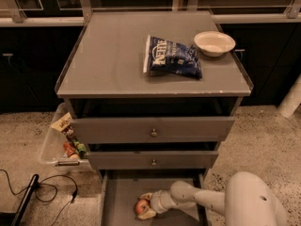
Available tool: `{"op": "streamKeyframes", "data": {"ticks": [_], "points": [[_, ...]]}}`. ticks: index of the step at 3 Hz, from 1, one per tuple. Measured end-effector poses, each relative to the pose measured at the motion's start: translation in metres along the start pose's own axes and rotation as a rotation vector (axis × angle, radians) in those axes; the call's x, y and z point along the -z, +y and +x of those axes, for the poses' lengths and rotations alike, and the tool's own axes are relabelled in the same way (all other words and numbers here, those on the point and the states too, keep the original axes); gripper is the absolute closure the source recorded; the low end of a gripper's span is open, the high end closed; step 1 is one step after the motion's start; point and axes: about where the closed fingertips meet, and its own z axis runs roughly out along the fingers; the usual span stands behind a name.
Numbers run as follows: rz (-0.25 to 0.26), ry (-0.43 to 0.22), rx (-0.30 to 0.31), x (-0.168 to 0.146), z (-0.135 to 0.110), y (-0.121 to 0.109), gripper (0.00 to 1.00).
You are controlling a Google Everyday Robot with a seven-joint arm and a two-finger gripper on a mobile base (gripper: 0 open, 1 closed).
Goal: Pick apple from bottom drawer and place on counter
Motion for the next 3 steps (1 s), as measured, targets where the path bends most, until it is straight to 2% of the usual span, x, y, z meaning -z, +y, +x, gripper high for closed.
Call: {"op": "streamKeyframes", "data": {"ticks": [1,2,3], "points": [[-0.036,0.002,-0.014,0.002,0.007,0.014,0.99],[-0.029,-0.014,0.016,0.032,-0.003,0.021,1.00],[0.018,-0.037,0.087,0.083,-0.028,0.024,1.00]]}}
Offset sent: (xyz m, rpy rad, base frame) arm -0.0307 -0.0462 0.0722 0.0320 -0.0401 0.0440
